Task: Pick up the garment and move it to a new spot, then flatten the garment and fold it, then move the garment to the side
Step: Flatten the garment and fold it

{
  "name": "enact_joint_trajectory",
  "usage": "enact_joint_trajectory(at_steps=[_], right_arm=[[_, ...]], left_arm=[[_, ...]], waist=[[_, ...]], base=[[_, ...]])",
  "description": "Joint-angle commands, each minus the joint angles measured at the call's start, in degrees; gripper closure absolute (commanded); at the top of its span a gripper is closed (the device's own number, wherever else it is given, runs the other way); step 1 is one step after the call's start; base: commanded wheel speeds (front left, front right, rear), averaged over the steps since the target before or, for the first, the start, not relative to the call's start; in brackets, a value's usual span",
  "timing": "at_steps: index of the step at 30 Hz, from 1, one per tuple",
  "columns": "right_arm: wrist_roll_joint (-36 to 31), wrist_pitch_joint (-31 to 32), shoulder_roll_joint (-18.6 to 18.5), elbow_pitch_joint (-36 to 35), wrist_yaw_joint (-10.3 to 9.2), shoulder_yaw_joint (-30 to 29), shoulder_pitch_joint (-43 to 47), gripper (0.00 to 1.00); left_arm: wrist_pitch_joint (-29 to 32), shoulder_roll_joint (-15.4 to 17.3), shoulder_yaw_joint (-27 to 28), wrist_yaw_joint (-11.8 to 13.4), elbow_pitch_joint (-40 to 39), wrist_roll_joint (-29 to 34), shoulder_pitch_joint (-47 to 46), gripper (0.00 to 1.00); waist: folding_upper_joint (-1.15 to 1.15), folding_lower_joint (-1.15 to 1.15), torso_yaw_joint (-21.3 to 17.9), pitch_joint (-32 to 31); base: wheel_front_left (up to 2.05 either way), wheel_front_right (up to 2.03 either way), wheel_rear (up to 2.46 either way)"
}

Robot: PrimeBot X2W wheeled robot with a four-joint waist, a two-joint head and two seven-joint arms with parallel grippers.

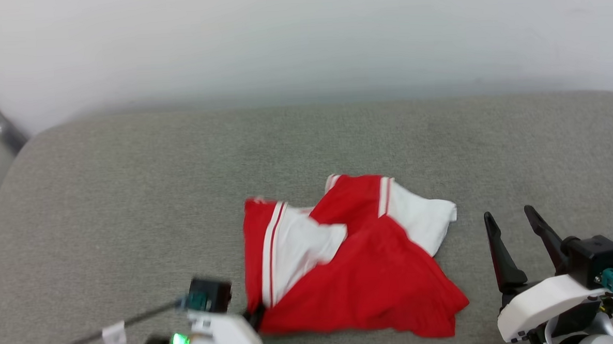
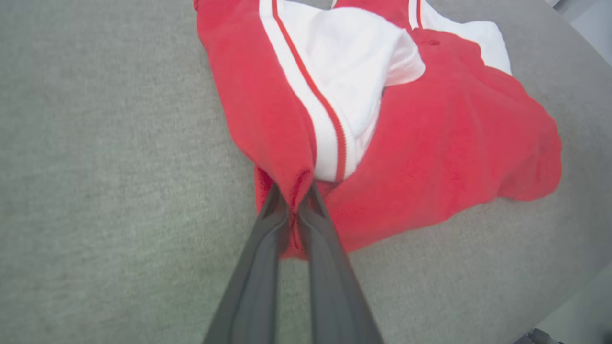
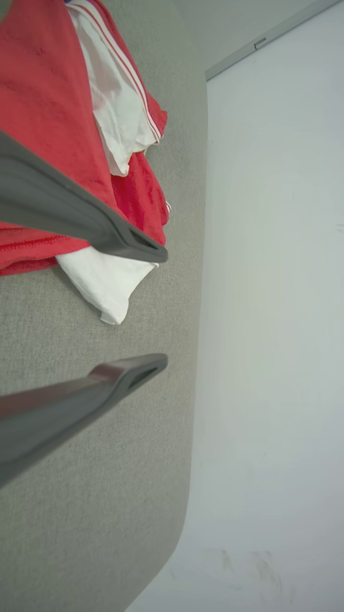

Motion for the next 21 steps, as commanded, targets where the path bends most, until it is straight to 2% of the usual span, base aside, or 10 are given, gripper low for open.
enact_joint_trajectory(at_steps=[1, 3, 4, 5, 6, 12, 15, 19, 21], right_arm=[[0.03, 0.12, 0.02, -0.33, -0.04, 0.03, 0.49, 0.0], [0.11, 0.38, 0.02, -0.76, -0.04, -0.12, 1.2, 0.0], [0.13, 0.48, 0.02, -0.9, -0.04, -0.08, 1.56, 0.0], [0.1, 0.69, 0.02, -1.22, -0.04, -0.05, 1.79, 0.0], [0.0, 0.74, 0.02, -1.47, -0.04, -0.11, 2.01, 0.0], [-0.88, 1.42, 0.02, -3.02, -0.04, -0.03, 3.16, 0.0], [-1.06, 1.72, 0.02, -3.48, -0.04, 0.23, 3.33, 0.0], [-1.24, 1.94, 0.02, -3.83, -0.04, 0.82, 2.98, 0.0], [-1.66, 2.06, 0.02, -4.1, -0.04, 1.09, 2.24, 0.0]], left_arm=[[-0.29, 0.13, 0.26, 0.38, -0.15, -0.16, 0.7, 1.0], [-1.36, -0.25, 0.91, 1.86, -0.29, -1.63, 4.72, 1.0], [-1.76, -0.55, 1.09, 2.5, -0.16, -2.14, 6.52, 0.87], [-2.23, -0.71, 1.15, 2.99, -0.13, -2.36, 7.84, 0.49], [-2.72, -0.84, 1.21, 3.34, -0.28, -2.42, 8.44, 0.0], [-7.49, -0.39, 1.53, 3.68, -2.96, 1.43, 4.76, 0.0], [-8.7, -0.13, 1.13, 3.05, -4.01, 3.54, 1.39, 0.0], [-6.47, 0.44, -0.67, 0.91, -3.77, 5.47, -3.9, 0.0], [-3.82, 0.64, -1.91, -1.06, -3.35, 5.5, -6.6, 0.0]], waist=[[0.0, 0.0, 0.6, -0.85], [0.0, 0.0, 0.8, -1.47], [0.0, 0.0, 0.84, -1.85], [0.0, 0.0, 0.84, -1.99], [0.0, 0.0, 0.93, -2.14], [0.0, 0.0, 1.44, -2.79], [0.0, 0.0, 1.26, -2.83], [0.0, 0.0, 0.5, -2.09], [0.0, 0.0, -0.05, -0.98]], base=[[0.0, 0.0, 0.0], [0.0, 0.0, 0.0], [0.0, 0.0, 0.0], [0.0, 0.0, 0.0], [0.0, 0.0, 0.0], [0.0, 0.0, 0.0], [0.0, 0.0, 0.0], [0.0, 0.0, 0.0], [0.0, 0.0, 0.0]])
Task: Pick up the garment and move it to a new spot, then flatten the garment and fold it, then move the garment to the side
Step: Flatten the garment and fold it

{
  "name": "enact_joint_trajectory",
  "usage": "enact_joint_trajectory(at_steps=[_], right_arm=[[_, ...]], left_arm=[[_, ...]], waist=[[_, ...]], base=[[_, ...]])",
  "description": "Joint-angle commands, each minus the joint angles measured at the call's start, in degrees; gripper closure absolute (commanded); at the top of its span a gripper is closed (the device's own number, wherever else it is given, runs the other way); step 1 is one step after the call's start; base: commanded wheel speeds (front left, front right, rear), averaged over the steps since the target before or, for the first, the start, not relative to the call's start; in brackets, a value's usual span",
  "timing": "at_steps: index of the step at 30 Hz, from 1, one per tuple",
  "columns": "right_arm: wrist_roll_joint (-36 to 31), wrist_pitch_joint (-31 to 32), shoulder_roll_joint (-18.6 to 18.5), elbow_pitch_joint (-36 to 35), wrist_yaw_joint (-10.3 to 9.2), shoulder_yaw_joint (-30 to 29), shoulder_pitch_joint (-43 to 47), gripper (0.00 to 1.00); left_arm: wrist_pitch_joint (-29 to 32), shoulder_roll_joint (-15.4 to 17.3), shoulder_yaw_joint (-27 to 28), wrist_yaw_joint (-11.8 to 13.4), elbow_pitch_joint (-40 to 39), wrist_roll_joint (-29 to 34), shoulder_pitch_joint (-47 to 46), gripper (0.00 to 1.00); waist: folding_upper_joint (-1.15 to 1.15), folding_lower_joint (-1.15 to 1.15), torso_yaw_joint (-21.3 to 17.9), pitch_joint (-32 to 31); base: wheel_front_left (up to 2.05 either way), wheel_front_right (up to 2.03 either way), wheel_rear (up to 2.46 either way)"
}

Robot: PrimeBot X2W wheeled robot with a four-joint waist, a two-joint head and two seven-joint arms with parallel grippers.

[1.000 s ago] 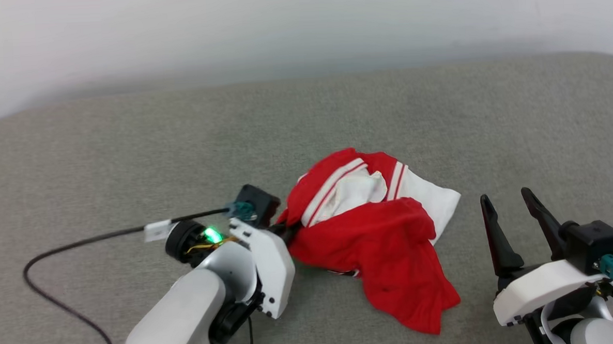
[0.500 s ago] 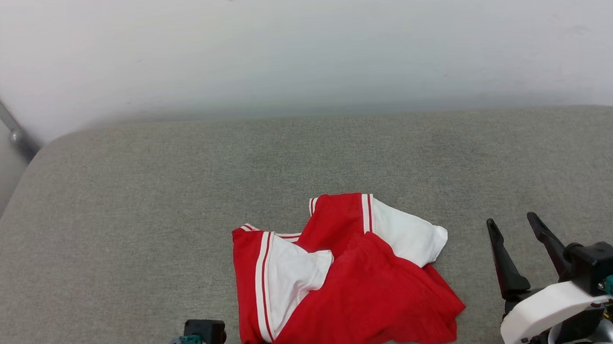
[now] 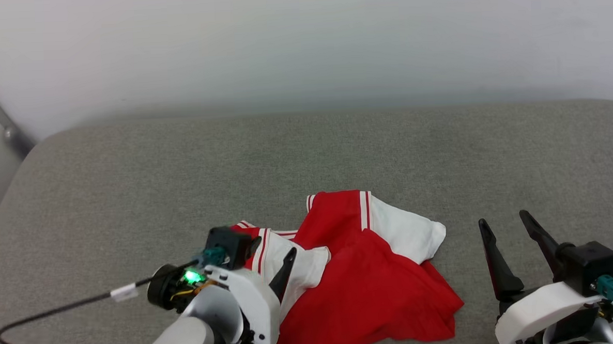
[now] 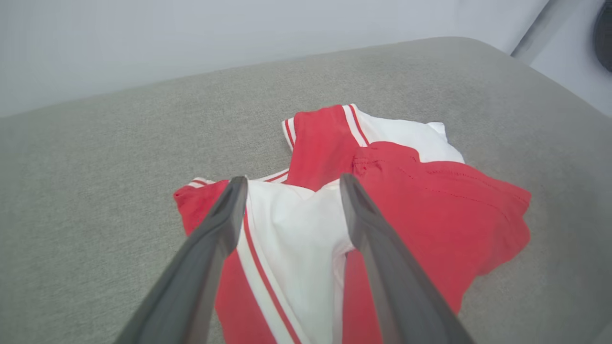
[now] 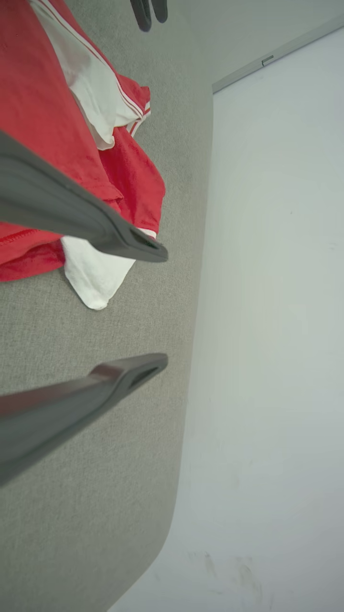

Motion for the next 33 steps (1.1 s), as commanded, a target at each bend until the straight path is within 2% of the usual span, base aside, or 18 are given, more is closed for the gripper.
enact_joint_trajectory(at_steps=[1, 7, 12, 13, 14, 15, 21, 24, 28, 33], right_arm=[[-0.44, 0.06, 0.02, -0.43, -0.04, 0.06, -0.84, 0.0], [0.06, -0.7, 0.02, 0.39, -0.04, -0.01, -2.88, 0.0], [0.62, -1.63, 0.03, 1.91, -0.04, -0.15, -3.59, 0.0], [0.7, -1.84, 0.02, 2.12, -0.04, -0.17, -3.78, 0.0], [0.74, -1.99, 0.02, 2.33, -0.04, -0.23, -3.91, 0.0], [0.87, -2.18, 0.02, 2.57, -0.04, -0.31, -3.95, 0.0], [1.07, -2.51, 0.03, 3.57, -0.04, -1.05, -3.75, 0.0], [1.05, -2.44, 0.02, 3.71, -0.04, -1.34, -3.49, 0.0], [0.65, -2.1, 0.02, 3.31, -0.04, -1.79, -3.03, 0.0], [0.62, -1.57, 0.02, 2.58, -0.04, -2.21, -2.55, 0.0]], left_arm=[[1.25, 0.35, -0.56, -0.72, 0.32, -0.21, -1.07, 0.0], [13.11, 1.51, -5.05, -7.18, 3.61, -2.08, -6.77, 0.0], [19.97, 2.86, -7.48, -9.52, 5.45, -3.46, -8.16, 0.0], [20.38, 3.11, -7.64, -9.62, 5.47, -3.45, -8.25, 0.5], [20.42, 3.24, -7.67, -9.7, 5.37, -3.34, -8.32, 0.67], [19.92, 3.4, -7.52, -9.62, 5.26, -3.21, -8.34, 1.0], [13.69, 4.03, -4.83, -7.74, 2.09, -1.49, -9.52, 1.0], [9.97, 4.72, -1.93, -5.39, -0.28, -1.39, -9.29, 1.0], [5.29, 6.74, 4.05, 0.05, -3.12, -3.35, -4.9, 1.0], [1.2, 10.17, 12.76, 7.47, -3.56, -8.46, 6.32, 1.0]], waist=[[0.0, 0.01, -0.77, 1.44], [0.0, 0.01, -2.63, 5.26], [0.0, 0.01, -3.66, 6.5], [0.0, 0.01, -3.79, 6.64], [0.0, 0.01, -3.87, 6.75], [0.0, 0.01, -3.89, 6.81], [0.0, 0.01, -2.33, 6.1], [0.0, 0.01, -0.86, 5.43], [0.0, 0.01, 0.87, 4.53], [0.0, 0.01, 2.1, 4.0]], base=[[0.0, 0.0, 0.0], [0.0, 0.0, 0.0], [0.0, 0.0, 0.0], [0.0, 0.0, 0.0], [0.0, 0.0, 0.0], [0.0, 0.0, 0.0], [0.0, 0.0, 0.0], [0.0, 0.0, 0.0], [0.0, 0.0, 0.0], [0.0, 0.0, 0.0]])
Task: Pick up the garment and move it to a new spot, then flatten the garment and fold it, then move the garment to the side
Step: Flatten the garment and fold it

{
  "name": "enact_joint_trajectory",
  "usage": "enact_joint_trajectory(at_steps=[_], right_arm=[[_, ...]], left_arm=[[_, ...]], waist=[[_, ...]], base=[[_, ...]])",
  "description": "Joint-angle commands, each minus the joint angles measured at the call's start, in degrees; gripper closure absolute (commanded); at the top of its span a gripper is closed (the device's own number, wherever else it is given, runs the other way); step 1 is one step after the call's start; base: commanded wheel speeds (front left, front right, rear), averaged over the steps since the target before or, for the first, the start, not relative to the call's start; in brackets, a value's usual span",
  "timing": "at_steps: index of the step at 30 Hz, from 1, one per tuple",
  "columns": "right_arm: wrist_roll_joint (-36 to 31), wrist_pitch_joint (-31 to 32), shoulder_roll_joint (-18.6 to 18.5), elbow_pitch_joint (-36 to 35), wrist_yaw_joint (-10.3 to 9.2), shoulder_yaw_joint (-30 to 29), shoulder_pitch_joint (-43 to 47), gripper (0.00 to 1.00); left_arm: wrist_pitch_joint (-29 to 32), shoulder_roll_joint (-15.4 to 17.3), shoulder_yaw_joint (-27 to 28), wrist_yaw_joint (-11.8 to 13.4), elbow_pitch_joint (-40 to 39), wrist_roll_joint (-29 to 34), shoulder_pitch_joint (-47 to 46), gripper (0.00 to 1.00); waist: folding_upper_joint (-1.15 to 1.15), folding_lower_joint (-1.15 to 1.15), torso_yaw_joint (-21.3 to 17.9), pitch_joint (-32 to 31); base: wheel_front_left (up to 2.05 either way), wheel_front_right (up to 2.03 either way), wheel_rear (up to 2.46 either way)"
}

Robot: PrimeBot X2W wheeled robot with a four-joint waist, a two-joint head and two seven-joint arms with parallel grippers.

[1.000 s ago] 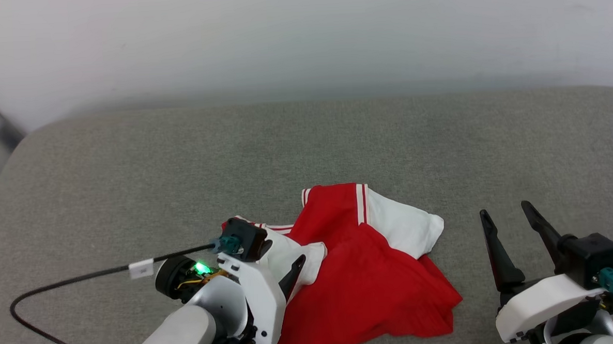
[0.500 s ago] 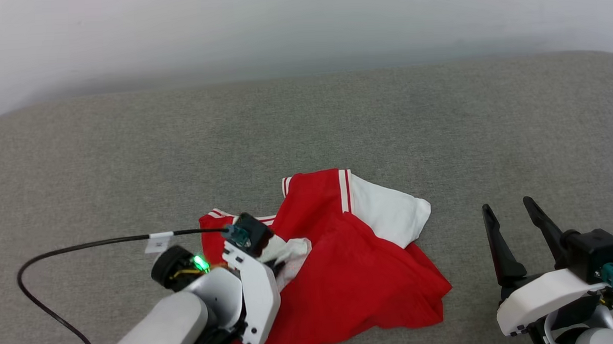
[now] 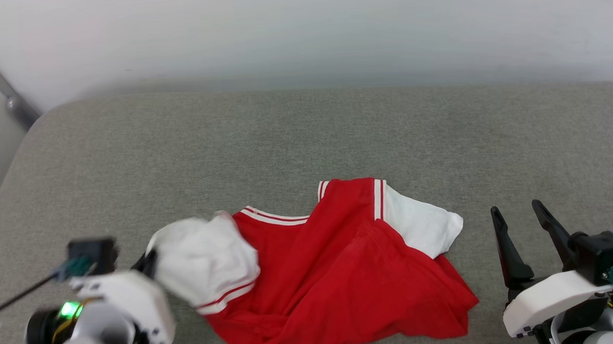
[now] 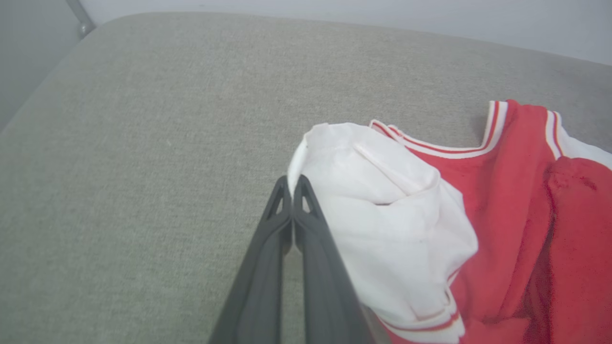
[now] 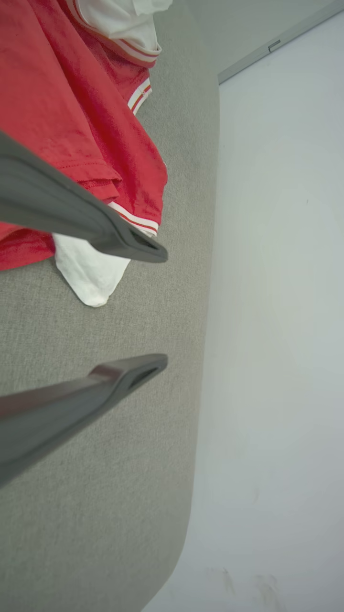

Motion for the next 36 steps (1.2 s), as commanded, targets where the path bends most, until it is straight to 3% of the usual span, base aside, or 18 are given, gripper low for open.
enact_joint_trajectory(at_steps=[1, 4, 9, 10, 11, 24, 36], right_arm=[[-0.13, 0.16, 0.02, -0.35, -0.04, -0.03, 0.18, 0.0], [-0.15, 0.33, 0.02, -0.7, -0.04, 0.03, 0.52, 0.0], [-0.28, 0.75, 0.03, -0.87, -0.04, 0.14, 0.73, 0.0], [-0.28, 0.84, 0.03, -0.83, -0.04, 0.06, 0.85, 0.0], [-0.29, 0.78, 0.02, -0.8, -0.04, -0.09, 1.03, 0.0], [0.06, 1.76, 0.03, -1.33, -0.04, -0.6, 3.88, 0.0], [1.87, 6.58, 0.04, 4.05, -0.03, -4.93, 1.82, 0.0]], left_arm=[[-0.75, 0.13, 1.16, 0.85, 0.43, -1.23, 2.62, 1.0], [-1.78, -0.49, 3.52, 2.52, 2.18, -4.72, 8.99, 1.0], [-2.79, -3.11, 3.84, 1.25, 6.72, -8.2, 13.17, 1.0], [-3.21, -3.47, 3.77, 1.09, 7.49, -8.35, 13.31, 0.72], [-3.92, -3.77, 3.76, 0.92, 8.02, -8.15, 13.31, 0.0], [-21.68, -5.14, 3.31, 1.26, 3.15, 2.02, 8.77, 0.0], [-25.29, -6.94, 1.18, 1.98, -2.89, 6.76, 6.62, 0.0]], waist=[[0.0, 0.0, 0.25, -0.08], [0.0, 0.0, 0.44, -0.16], [0.0, 0.0, 0.25, -0.48], [0.0, 0.0, 0.2, -0.76], [0.0, 0.0, 0.14, -1.06], [0.0, 0.0, -0.68, -5.97], [0.0, 0.0, 0.3, -5.37]], base=[[0.0, 0.0, 0.0], [0.0, 0.0, 0.0], [0.0, 0.0, 0.0], [0.0, 0.0, 0.0], [0.0, 0.0, 0.0], [0.0, 0.0, 0.0], [0.0, 0.0, 0.0]])
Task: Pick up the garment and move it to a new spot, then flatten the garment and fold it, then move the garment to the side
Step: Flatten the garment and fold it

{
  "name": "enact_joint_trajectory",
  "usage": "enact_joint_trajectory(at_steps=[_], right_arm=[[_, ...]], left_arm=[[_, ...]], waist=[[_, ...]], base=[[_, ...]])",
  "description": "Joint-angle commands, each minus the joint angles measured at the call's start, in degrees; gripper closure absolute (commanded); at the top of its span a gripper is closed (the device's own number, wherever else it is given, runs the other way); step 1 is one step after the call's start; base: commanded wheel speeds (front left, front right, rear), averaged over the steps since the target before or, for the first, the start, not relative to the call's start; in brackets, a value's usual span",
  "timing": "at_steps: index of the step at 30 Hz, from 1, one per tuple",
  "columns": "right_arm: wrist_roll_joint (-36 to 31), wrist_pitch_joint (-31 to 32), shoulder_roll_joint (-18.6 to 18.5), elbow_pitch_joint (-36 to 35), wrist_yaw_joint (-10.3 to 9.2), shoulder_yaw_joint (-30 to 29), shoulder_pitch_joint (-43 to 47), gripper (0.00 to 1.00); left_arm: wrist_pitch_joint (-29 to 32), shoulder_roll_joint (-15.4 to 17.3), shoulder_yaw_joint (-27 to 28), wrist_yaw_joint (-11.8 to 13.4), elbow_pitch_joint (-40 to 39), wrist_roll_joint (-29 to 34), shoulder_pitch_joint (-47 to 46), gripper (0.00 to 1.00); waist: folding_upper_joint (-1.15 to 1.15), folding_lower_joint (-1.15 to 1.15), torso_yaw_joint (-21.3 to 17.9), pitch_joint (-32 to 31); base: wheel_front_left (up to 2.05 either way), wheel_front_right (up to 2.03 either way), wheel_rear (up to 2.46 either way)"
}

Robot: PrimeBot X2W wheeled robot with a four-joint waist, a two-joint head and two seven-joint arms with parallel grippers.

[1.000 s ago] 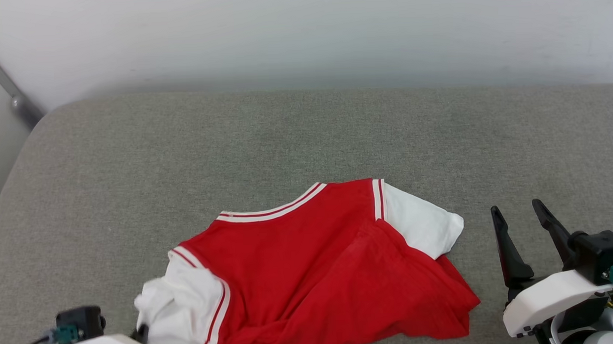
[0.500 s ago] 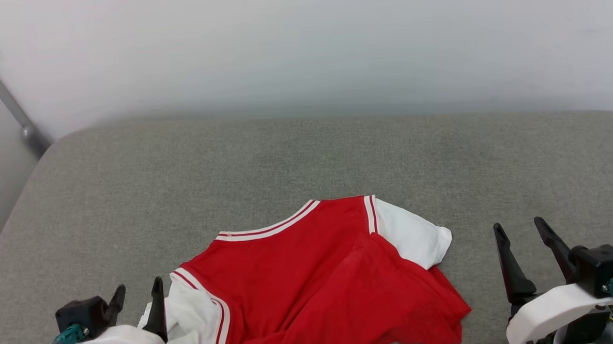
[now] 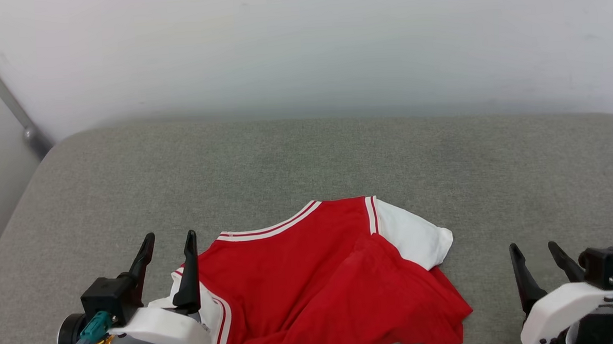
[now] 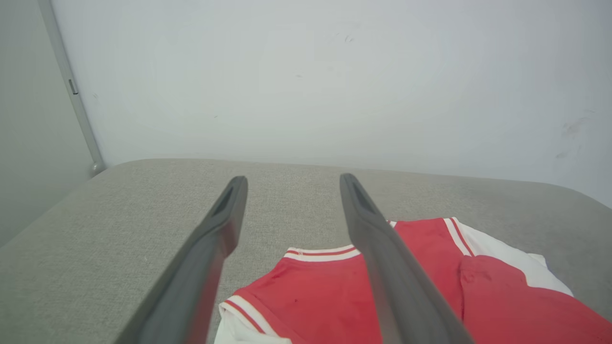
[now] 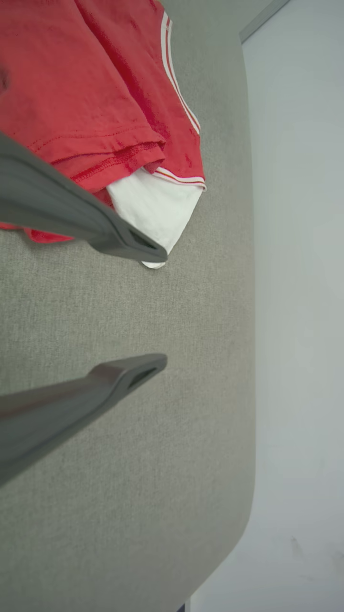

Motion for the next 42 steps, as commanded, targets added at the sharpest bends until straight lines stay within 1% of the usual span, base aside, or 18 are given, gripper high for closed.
enact_joint_trajectory(at_steps=[1, 4, 8, 12, 15, 18, 21, 24, 25, 26, 27, 29, 36, 42], right_arm=[[0.45, 0.43, 0.05, 0.25, -0.04, -0.08, -1.27, 0.0], [1.3, 6.25, 0.02, 3.88, -0.04, -1.08, -4.83, 0.0], [2.88, 15.61, -0.65, 8.6, -0.04, -0.89, -11.82, 0.0], [4.46, 25.45, -2.63, 12.02, -0.04, 1.36, -18.52, 0.0], [5.59, 31.93, -4.42, 14.06, -0.04, 3.58, -21.85, 0.0], [5.93, 35.55, -5.95, 15.99, -0.04, 5.05, -24.34, 0.0], [6.75, 38.41, -6.53, 19.09, -0.04, 5.76, -24.94, 0.0], [8.2, 41.88, -5.96, 22.88, -0.03, 5.93, -23.5, 0.0], [8.78, 42.79, -5.87, 23.67, -0.04, 6.11, -23.04, 0.29], [9.69, 43.46, -5.46, 24.19, -0.03, 6.13, -22.66, 0.62], [10.31, 43.91, -5.23, 24.37, -0.02, 6.3, -22.51, 0.98], [11.2, 43.54, -5.76, 23.79, -0.02, 6.81, -22.51, 1.0], [12.59, 36.65, -9.2, 19.27, -0.03, 8.41, -24.35, 1.0], [12.75, 32.27, -12.28, 15.23, -0.04, 8.09, -21.53, 1.0]], left_arm=[[-0.27, -0.06, -0.08, 0.21, -0.29, 0.35, -0.73, 0.0], [-0.31, -0.46, -0.87, -0.03, -1.75, 1.24, -2.29, 0.0], [-0.58, -1.35, -1.62, -0.58, -2.54, 1.94, -4.13, 0.0], [-0.9, -2.43, -1.93, -1.36, -2.45, 2.41, -6.31, 0.0], [-1.13, -3.23, -2.18, -2.08, -1.9, 2.63, -7.61, 0.0], [-1.46, -3.84, -2.02, -2.7, -1.02, 2.67, -8.53, 0.0], [-1.53, -4.67, -1.89, -3.19, -0.05, 2.75, -8.99, 0.0], [-1.67, -5.19, -1.65, -3.72, 1.09, 2.74, -9.14, 0.0], [-1.72, -5.35, -1.5, -3.92, 1.45, 2.72, -9.05, 0.0], [-1.75, -5.42, -1.39, -4.01, 1.75, 2.71, -8.87, 0.0], [-1.77, -5.48, -1.24, -4.06, 2.02, 2.73, -8.67, 0.0], [-1.8, -5.44, -0.9, -4.12, 2.65, 2.73, -8.03, 0.0], [-1.09, -3.86, 0.61, -3.97, 4.56, 1.52, -6.22, 0.0], [2.89, -0.81, 2.56, -3.97, 5.51, -1.04, -5.12, 0.0]], waist=[[0.0, 0.0, 0.5, 0.65], [0.0, 0.0, 1.81, 3.57], [0.0, 0.0, 3.77, 7.3], [0.0, 0.0, 6.02, 10.31], [0.0, 0.0, 7.44, 12.1], [0.0, 0.0, 8.37, 13.37], [0.0, 0.0, 8.98, 14.21], [0.0, 0.0, 9.27, 14.48], [0.0, 0.0, 9.29, 14.43], [0.0, 0.0, 9.24, 14.33], [0.0, 0.0, 9.11, 14.19], [0.0, 0.0, 8.71, 13.47], [0.0, 0.0, 6.29, 9.3], [0.0, 0.0, 3.78, 5.54]], base=[[0.0, 0.0, 0.0], [0.0, 0.0, 0.0], [0.0, 0.0, 0.0], [0.0, 0.0, 0.0], [0.0, 0.0, 0.0], [0.0, 0.0, 0.0], [0.0, 0.0, 0.0], [0.0, 0.0, 0.0], [0.0, 0.0, 0.0], [0.0, 0.0, 0.0], [0.0, 0.0, 0.0], [0.0, 0.0, 0.0], [0.0, 0.0, 0.0], [0.0, 0.0, 0.0]])
